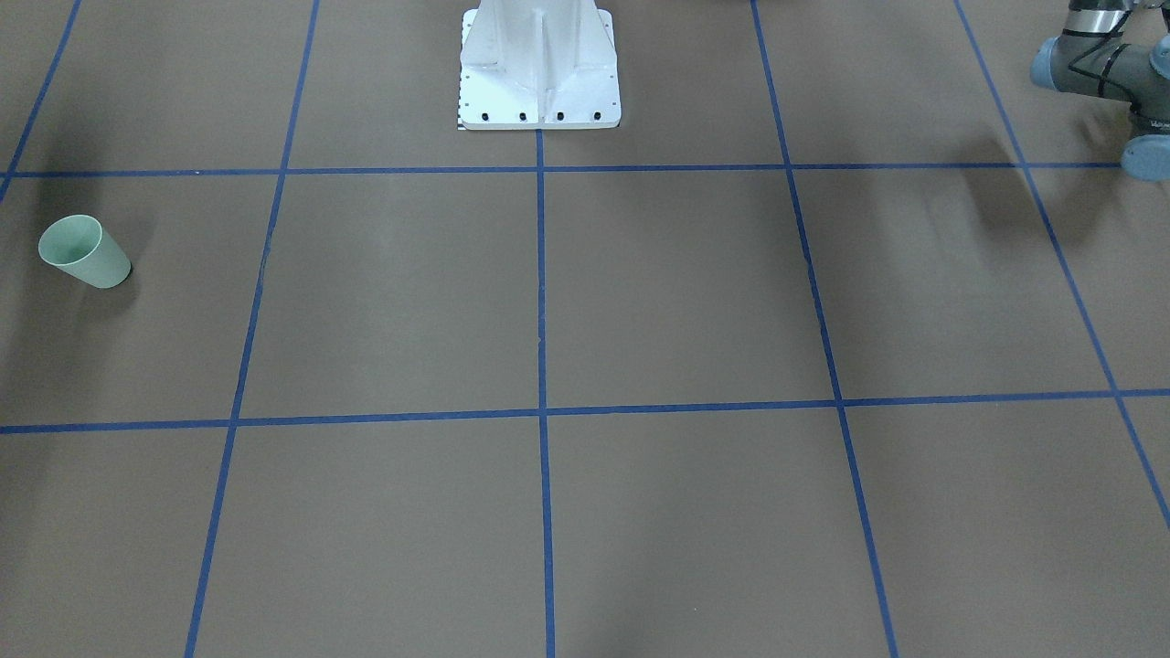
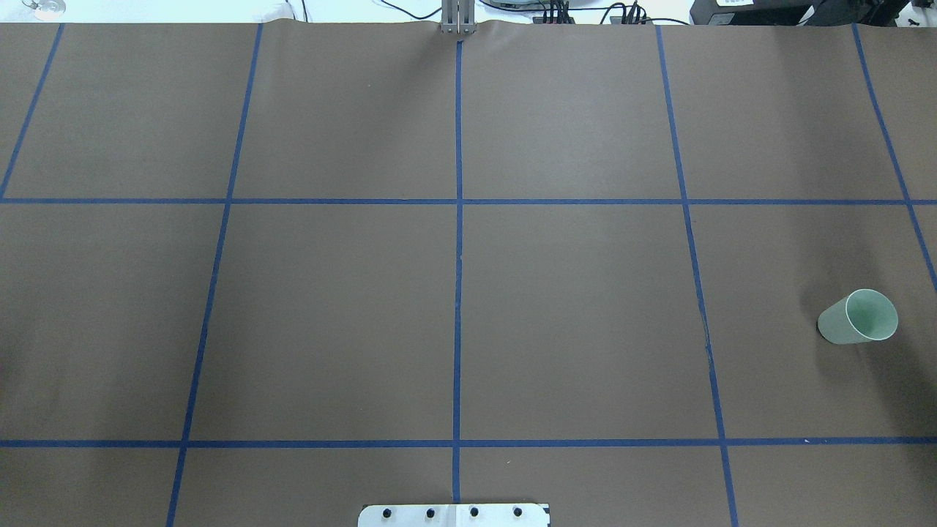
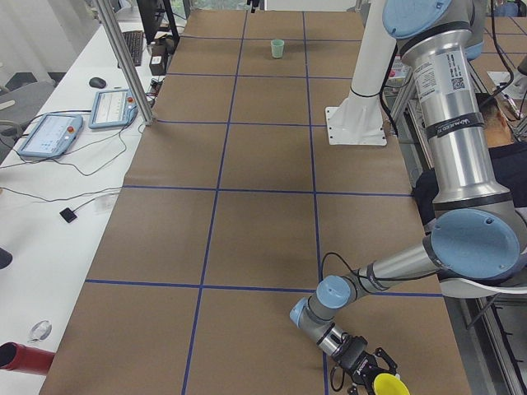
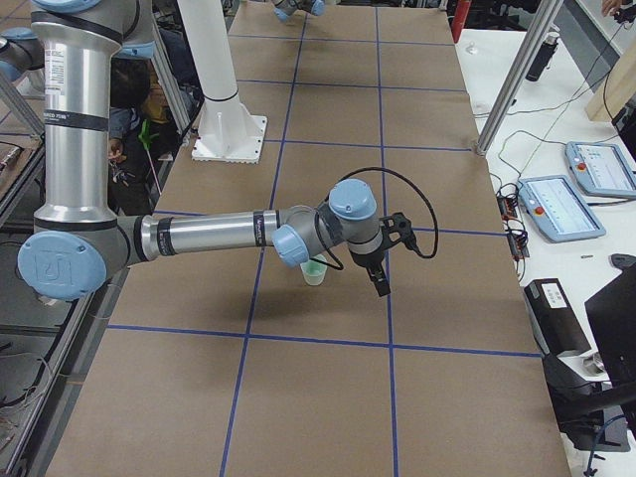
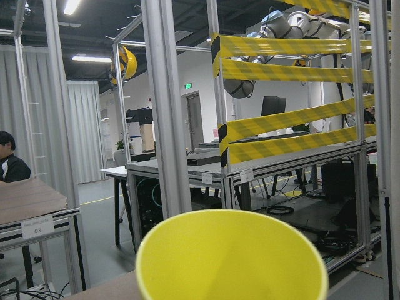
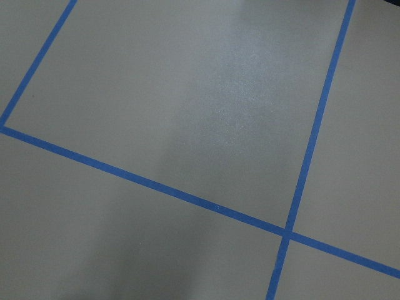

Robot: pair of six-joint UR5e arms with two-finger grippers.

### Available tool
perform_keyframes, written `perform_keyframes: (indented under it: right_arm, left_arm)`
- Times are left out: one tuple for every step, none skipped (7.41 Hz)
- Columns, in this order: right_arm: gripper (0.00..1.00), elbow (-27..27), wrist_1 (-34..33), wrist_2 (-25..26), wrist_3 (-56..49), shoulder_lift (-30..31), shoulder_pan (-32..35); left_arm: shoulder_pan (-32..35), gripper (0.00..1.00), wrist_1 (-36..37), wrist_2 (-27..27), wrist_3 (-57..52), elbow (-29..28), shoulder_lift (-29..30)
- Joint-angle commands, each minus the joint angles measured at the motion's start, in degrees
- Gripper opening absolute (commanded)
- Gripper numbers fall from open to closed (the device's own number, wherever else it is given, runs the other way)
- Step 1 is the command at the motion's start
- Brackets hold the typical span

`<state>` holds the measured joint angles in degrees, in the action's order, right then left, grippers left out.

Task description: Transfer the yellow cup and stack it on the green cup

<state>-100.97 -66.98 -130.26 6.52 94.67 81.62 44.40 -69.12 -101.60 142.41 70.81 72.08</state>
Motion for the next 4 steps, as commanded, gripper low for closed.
perform_keyframes:
  right_arm:
    - [1.00, 0.1, -0.1, 0.3, 0.0, -0.4, -0.2]
    - [1.00, 0.1, -0.1, 0.3, 0.0, -0.4, -0.2]
    - [1.00, 0.1, -0.1, 0.3, 0.1, -0.4, -0.2]
    - [1.00, 0.1, -0.1, 0.3, 0.8, -0.4, -0.2]
  left_arm:
    - [0.2, 0.12, -5.8, 9.4, -0.8, 1.1, -1.6]
    - [0.2, 0.12, -10.3, 16.1, -0.8, 1.0, -2.5]
    - [0.2, 0.11, -12.9, 19.5, -1.4, 1.0, -2.6]
    - [0.2, 0.11, -15.1, 23.3, -1.7, 1.0, -2.0]
